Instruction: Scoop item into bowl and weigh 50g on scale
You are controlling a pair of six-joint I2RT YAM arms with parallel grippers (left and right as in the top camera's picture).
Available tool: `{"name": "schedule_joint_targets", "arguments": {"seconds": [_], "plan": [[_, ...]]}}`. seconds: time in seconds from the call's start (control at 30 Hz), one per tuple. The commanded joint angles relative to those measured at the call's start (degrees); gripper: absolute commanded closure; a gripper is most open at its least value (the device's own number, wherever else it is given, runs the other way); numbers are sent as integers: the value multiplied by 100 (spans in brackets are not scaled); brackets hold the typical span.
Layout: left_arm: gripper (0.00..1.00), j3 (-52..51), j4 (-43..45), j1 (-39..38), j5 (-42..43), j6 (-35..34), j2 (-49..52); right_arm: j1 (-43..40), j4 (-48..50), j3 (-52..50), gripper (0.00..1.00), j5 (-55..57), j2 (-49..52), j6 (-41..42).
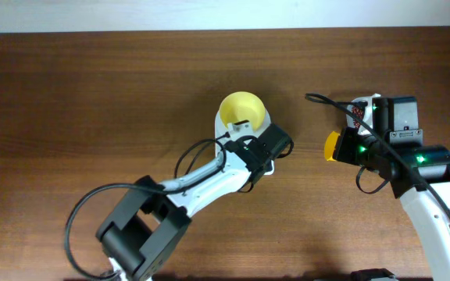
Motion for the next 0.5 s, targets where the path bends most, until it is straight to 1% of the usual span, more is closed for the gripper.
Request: {"name": "schedule_joint_targets", "arguments": {"seconds": [0.0,0.3,0.47], "plan": [[100,-26,4,-28,-175,-227,129,31,17,109,96,109,7,-59],[100,-26,214,-28,-173,-225,164,31,17,109,96,109,7,-61],[100,-26,348,-39,-149,-225,385,31,35,109,96,109,7,-59]]}}
